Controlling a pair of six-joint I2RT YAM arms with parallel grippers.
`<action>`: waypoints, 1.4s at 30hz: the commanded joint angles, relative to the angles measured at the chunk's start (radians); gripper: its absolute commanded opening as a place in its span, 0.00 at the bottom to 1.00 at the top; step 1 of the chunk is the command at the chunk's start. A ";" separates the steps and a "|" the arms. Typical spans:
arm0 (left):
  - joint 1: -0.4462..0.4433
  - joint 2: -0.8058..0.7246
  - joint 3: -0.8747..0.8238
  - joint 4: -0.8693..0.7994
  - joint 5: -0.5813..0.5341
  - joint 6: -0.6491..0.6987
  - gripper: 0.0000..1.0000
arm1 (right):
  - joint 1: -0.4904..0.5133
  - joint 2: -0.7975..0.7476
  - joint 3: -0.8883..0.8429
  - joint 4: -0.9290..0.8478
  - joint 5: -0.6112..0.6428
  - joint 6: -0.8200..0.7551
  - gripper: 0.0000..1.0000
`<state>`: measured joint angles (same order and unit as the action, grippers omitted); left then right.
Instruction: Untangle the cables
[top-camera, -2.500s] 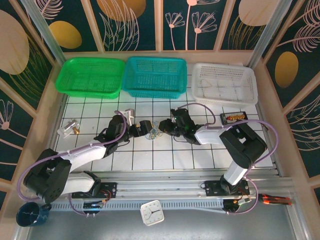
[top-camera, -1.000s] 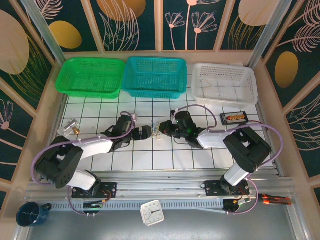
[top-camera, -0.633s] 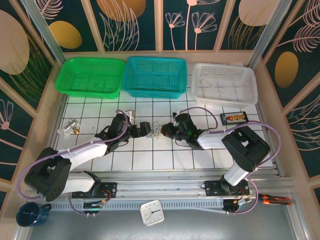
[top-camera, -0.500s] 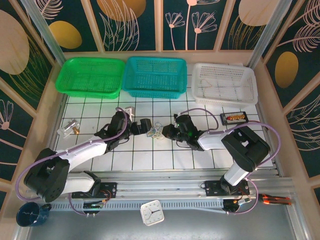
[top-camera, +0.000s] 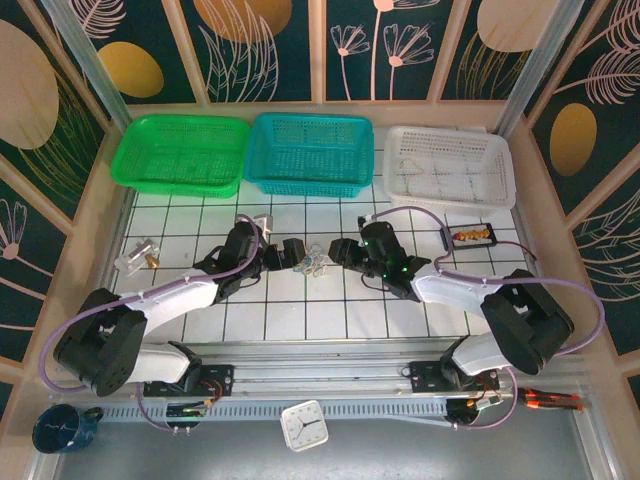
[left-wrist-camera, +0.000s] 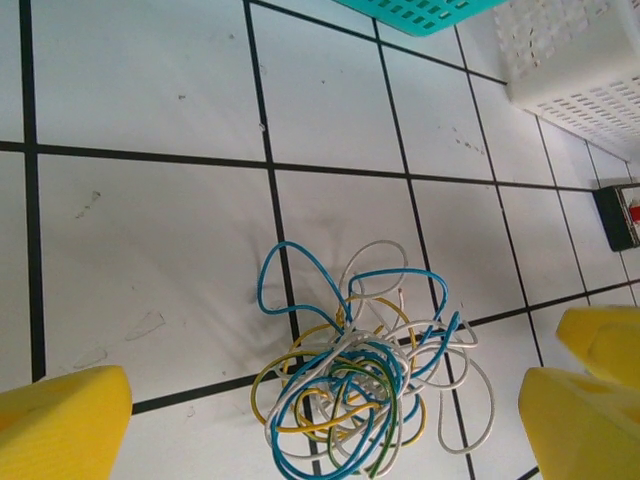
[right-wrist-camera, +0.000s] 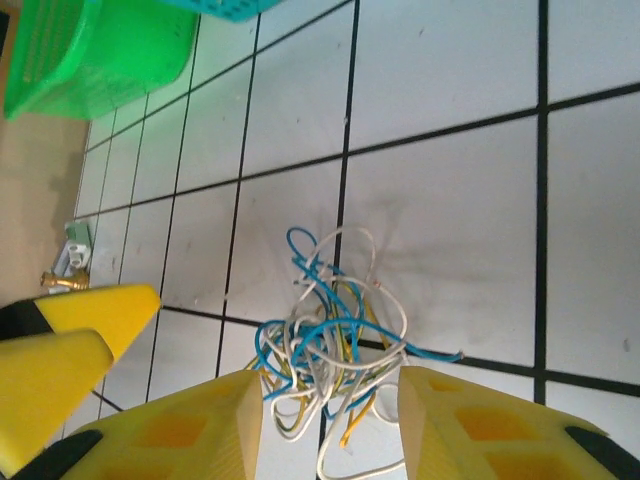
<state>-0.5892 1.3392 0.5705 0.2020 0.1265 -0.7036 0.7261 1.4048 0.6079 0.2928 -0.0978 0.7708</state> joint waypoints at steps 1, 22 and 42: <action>0.003 0.032 0.033 0.007 0.036 0.033 0.99 | -0.025 -0.001 0.021 -0.066 0.035 -0.035 0.42; -0.060 0.226 0.097 0.019 0.068 0.073 0.99 | -0.050 0.089 -0.014 0.038 -0.060 -0.019 0.39; -0.060 0.290 -0.006 0.029 -0.007 0.112 0.99 | -0.051 0.162 0.044 0.069 -0.085 -0.009 0.38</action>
<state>-0.6537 1.5822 0.6048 0.2672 0.1452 -0.6025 0.6811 1.5459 0.6266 0.3264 -0.1738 0.7597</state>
